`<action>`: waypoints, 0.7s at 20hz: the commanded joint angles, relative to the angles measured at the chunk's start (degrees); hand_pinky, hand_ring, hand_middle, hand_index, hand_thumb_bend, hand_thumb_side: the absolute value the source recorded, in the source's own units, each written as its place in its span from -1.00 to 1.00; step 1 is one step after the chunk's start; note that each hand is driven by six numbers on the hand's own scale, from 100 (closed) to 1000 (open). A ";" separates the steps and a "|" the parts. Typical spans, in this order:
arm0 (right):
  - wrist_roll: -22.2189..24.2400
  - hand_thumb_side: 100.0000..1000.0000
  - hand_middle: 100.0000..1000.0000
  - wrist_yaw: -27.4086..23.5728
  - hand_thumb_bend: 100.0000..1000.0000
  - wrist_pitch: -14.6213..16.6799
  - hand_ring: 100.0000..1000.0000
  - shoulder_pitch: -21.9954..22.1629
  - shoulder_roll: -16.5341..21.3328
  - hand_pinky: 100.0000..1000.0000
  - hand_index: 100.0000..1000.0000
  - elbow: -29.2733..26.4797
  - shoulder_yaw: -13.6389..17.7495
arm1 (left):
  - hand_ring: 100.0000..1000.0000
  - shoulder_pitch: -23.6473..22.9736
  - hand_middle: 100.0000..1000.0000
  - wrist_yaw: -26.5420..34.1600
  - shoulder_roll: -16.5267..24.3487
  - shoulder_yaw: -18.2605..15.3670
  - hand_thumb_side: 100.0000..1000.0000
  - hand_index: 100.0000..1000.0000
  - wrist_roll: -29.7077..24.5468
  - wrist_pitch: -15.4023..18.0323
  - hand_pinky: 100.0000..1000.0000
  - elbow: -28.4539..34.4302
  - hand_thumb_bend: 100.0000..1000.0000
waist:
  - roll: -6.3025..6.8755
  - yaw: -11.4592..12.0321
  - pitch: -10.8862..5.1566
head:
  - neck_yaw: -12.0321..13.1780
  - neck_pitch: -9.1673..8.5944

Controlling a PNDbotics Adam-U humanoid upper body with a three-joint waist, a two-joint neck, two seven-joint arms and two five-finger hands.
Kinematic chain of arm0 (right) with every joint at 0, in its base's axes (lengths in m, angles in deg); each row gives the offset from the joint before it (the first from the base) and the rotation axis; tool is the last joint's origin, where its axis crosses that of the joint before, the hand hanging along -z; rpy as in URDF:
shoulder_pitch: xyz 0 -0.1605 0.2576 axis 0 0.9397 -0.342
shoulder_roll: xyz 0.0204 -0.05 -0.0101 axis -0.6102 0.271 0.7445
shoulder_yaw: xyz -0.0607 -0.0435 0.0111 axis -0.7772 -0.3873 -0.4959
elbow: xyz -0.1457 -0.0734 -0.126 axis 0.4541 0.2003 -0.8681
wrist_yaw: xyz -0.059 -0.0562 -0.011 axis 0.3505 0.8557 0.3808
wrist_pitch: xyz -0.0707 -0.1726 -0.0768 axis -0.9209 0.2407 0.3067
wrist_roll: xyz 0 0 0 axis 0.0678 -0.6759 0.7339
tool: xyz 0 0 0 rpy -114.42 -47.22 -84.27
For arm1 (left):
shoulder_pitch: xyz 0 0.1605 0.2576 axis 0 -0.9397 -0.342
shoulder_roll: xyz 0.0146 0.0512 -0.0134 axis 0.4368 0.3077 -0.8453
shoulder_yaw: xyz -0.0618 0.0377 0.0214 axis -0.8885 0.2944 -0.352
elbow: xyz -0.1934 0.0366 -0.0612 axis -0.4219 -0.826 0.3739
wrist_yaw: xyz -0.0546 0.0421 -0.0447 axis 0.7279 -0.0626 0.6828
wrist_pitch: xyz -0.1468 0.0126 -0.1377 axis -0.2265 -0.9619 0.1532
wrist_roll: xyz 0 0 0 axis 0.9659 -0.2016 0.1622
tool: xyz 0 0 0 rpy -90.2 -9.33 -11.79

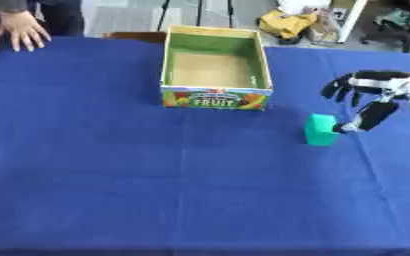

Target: Pick up objects on the table and place them in the box.

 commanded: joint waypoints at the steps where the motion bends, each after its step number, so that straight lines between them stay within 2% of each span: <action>1: 0.35 -0.86 0.58 0.48 -0.27 0.38 0.56 -1.04 1.06 0.22 0.79 0.36 0.17 | 0.63 0.46 0.38 0.00 1.36 -0.35 0.34 0.48 -0.08 0.18 0.25 0.81 0.16 | 0.26 0.07 -0.68 | -0.16 0.13; 14: 0.37 -0.85 0.56 3.07 -0.27 1.31 0.55 -1.27 -0.83 0.22 0.78 2.53 0.05 | 0.63 0.62 0.38 0.09 1.15 -0.37 0.34 0.48 -0.04 0.21 0.25 0.89 0.16 | 0.53 0.67 -0.24 | -0.10 -0.33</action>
